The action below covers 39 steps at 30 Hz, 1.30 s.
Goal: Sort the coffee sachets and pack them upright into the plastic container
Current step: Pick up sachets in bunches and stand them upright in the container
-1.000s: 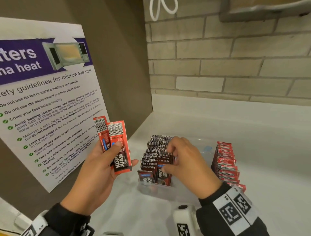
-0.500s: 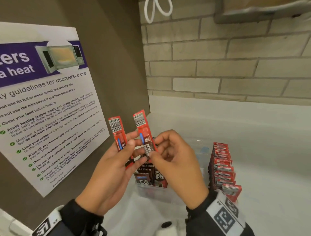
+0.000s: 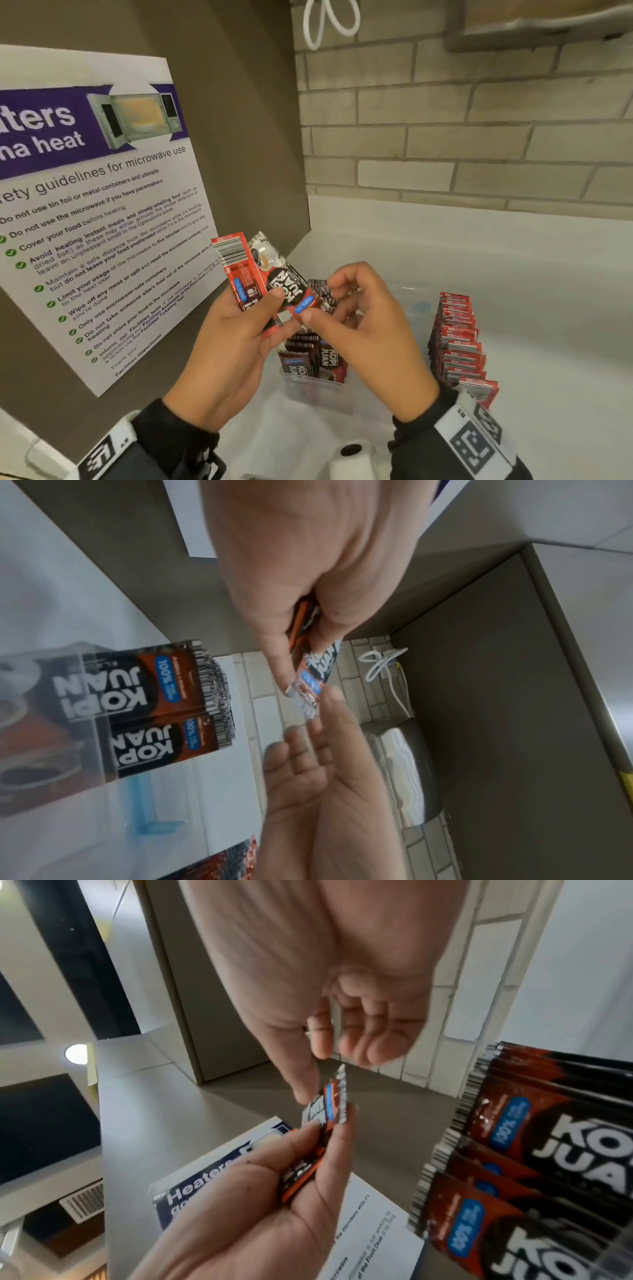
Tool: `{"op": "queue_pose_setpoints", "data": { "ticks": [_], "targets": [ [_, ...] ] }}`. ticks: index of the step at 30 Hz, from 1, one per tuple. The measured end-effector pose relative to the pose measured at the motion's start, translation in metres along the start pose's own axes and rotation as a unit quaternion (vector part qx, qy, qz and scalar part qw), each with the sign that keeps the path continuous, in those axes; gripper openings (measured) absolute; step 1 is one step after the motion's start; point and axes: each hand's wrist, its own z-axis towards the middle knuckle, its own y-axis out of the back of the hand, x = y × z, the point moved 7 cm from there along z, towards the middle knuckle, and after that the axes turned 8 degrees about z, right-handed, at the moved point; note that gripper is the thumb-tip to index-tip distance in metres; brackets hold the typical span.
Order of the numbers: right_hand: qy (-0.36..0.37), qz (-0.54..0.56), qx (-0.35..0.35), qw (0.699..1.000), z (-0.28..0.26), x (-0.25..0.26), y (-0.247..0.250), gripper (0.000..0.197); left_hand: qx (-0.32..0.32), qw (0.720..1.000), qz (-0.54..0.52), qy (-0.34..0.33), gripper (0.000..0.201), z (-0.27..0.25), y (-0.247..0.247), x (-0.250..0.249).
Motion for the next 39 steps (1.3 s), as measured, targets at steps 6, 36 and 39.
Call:
{"op": "queue_pose_setpoints", "data": {
  "ticks": [6,36,39],
  "targets": [
    [-0.034,0.131,0.007,0.991,0.006,0.006,0.013,0.022,0.026,1.000,-0.003,-0.004,0.024,-0.002,0.000,-0.007],
    [0.016,-0.325,0.061,0.944,0.007,-0.012,0.010,0.016,0.018,0.999,0.032,0.029,0.024,-0.006,0.030,0.001],
    [0.027,-0.354,0.085,0.931,0.003,-0.018,0.000,0.015,0.025,0.999,0.030,0.035,0.024,-0.008,0.028,0.003]
  ]
}}
